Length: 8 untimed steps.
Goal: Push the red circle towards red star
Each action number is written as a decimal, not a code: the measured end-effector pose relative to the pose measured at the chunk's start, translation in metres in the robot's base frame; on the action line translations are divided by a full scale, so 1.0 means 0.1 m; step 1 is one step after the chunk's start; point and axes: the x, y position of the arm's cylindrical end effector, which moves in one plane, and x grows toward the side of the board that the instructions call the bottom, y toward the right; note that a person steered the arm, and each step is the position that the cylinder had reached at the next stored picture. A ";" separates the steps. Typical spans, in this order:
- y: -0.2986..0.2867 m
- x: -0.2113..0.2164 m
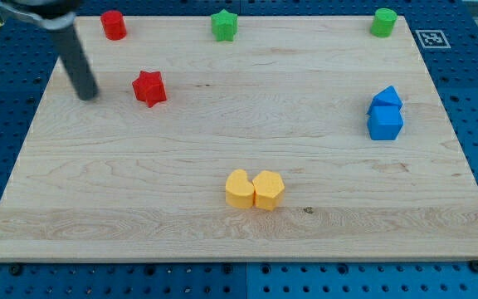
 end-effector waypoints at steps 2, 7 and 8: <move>-0.38 -0.92; 0.56 -1.68; 0.36 -1.69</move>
